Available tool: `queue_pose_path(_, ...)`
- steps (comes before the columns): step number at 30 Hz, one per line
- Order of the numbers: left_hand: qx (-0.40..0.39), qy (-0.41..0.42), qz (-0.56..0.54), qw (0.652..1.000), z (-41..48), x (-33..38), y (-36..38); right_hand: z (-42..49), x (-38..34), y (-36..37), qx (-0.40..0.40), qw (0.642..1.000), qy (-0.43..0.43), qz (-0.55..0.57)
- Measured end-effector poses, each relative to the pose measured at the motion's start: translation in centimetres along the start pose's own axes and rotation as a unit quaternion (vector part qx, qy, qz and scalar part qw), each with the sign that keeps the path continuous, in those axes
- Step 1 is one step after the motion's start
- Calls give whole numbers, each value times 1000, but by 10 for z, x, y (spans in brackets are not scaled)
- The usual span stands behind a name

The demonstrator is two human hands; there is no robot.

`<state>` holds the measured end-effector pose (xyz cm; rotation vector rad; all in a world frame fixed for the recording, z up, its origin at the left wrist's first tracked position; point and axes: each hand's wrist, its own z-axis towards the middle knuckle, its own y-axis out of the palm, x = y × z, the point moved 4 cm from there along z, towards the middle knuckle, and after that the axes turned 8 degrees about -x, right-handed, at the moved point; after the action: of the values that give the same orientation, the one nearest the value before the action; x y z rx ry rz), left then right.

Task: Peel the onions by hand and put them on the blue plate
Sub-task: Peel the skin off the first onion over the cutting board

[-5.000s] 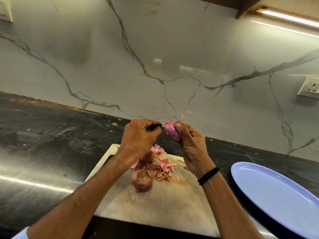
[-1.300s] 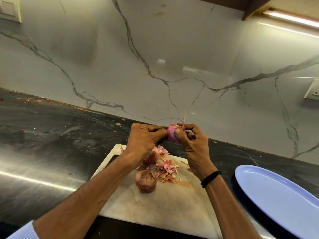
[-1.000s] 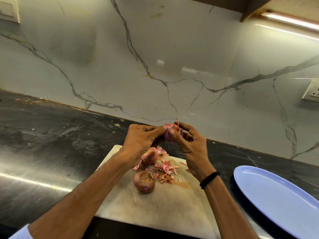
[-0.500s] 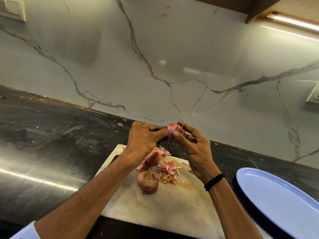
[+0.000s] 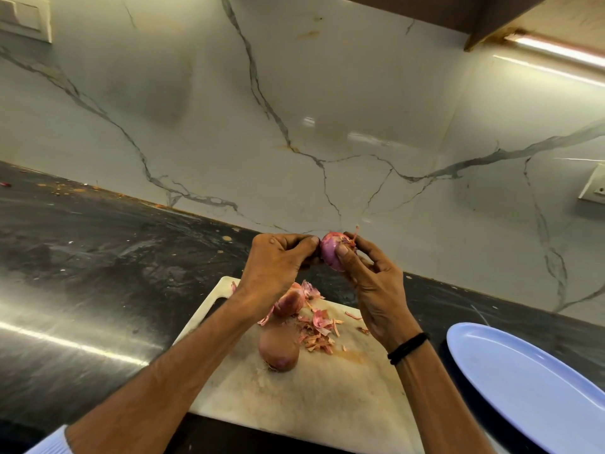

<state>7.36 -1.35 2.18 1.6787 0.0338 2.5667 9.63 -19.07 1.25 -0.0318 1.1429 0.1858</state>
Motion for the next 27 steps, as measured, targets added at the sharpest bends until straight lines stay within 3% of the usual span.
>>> queue_pose_path(7,-11,24,55,998,2,3,2,-1,-1,1,-2,1000,2,8)
queue_pose_path(18,21,28,58,998,0,2,-1,-1,1,1,-6,1000,8,-5)
queue_pose_path(27,43,31,138,989,2,0,-3,-2,1,3,-18,1000,18,3)
